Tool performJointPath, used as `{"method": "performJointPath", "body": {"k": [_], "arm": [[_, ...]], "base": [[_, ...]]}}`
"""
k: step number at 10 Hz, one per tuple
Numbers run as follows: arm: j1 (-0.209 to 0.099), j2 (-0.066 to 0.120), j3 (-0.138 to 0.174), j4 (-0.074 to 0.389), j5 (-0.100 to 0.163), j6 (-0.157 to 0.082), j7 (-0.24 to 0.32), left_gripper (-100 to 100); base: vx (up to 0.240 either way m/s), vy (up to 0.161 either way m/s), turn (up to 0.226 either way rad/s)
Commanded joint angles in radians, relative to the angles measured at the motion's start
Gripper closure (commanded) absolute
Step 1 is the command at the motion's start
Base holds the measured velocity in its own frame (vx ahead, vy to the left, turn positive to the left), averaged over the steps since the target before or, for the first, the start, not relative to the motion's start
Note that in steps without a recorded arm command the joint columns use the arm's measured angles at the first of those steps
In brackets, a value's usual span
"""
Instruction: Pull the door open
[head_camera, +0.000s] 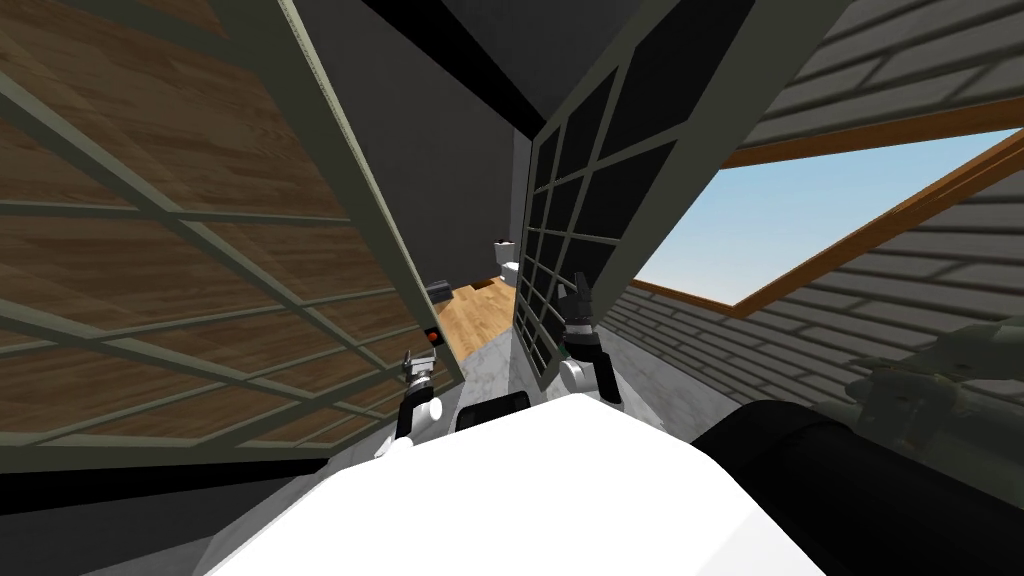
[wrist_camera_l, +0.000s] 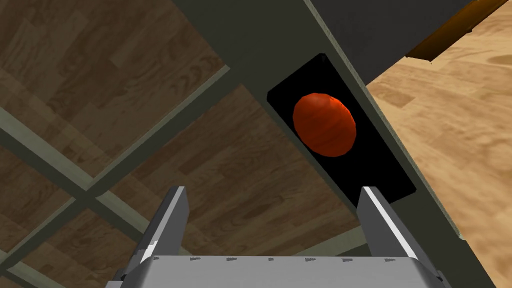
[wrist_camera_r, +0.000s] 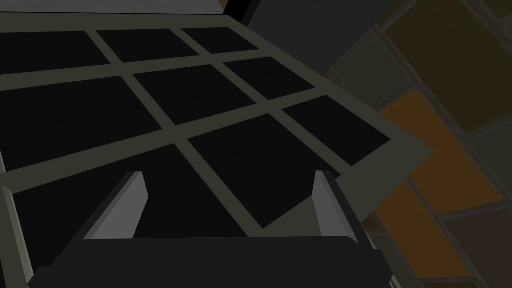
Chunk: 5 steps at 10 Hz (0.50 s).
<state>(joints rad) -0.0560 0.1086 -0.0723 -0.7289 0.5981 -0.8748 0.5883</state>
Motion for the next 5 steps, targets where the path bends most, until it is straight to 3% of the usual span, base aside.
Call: {"method": "performJointPath", "body": {"k": [1, 3, 4, 5], "arm": [[0.003, 0.0, -0.003, -0.005, 0.011, -0.002, 0.028, -100], [0.011, 0.0, -0.016, -0.014, 0.053, -0.011, 0.093, -100], [0.011, 0.0, -0.016, -0.014, 0.053, -0.011, 0.107, -100], [0.014, -0.001, -0.022, -0.018, 0.074, -0.015, 0.144, -100]], "base": [[-0.015, 0.011, -0.034], [-0.017, 0.015, -0.073], [-0.017, 0.018, -0.047], [-0.018, 0.016, -0.079]]}}
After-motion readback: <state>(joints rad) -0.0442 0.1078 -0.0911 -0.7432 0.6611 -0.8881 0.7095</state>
